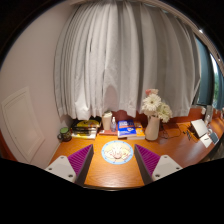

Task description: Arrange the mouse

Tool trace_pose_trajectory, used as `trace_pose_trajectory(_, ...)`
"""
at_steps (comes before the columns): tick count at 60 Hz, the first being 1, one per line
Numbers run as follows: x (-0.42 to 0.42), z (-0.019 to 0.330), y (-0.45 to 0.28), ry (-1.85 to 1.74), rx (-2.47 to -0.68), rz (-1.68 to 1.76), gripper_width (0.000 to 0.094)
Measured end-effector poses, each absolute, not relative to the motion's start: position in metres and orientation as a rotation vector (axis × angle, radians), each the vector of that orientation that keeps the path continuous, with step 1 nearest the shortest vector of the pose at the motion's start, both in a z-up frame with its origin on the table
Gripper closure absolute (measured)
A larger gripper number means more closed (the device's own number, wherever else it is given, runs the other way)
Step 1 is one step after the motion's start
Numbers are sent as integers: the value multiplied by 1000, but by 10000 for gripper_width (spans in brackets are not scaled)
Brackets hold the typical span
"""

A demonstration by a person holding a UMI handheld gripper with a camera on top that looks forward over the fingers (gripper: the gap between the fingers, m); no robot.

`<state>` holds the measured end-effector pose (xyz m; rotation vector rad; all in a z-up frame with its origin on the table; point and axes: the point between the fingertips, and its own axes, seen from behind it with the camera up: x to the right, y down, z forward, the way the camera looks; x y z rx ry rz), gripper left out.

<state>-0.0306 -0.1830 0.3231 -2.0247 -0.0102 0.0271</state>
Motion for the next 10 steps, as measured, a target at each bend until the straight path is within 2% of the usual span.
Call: trace_pose_trajectory(10, -48, 325, -180, 4, -2019, 14, 108)
